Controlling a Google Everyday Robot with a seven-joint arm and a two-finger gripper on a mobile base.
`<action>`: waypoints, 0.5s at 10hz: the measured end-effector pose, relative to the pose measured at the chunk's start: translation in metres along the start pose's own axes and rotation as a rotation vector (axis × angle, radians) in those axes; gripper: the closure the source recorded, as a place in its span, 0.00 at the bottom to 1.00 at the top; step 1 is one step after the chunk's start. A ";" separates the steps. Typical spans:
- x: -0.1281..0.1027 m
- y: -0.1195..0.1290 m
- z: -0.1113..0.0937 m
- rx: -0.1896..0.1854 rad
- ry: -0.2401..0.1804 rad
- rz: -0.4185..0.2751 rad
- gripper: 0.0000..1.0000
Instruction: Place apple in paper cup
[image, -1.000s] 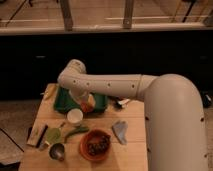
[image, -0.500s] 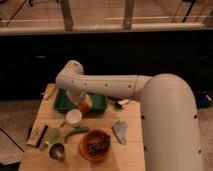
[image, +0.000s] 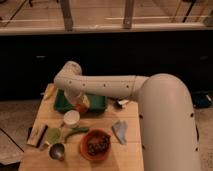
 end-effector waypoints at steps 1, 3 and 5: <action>0.002 0.003 -0.002 0.000 0.000 0.006 1.00; 0.001 0.002 -0.009 0.012 -0.003 0.003 1.00; 0.001 0.001 -0.015 0.033 -0.012 -0.006 1.00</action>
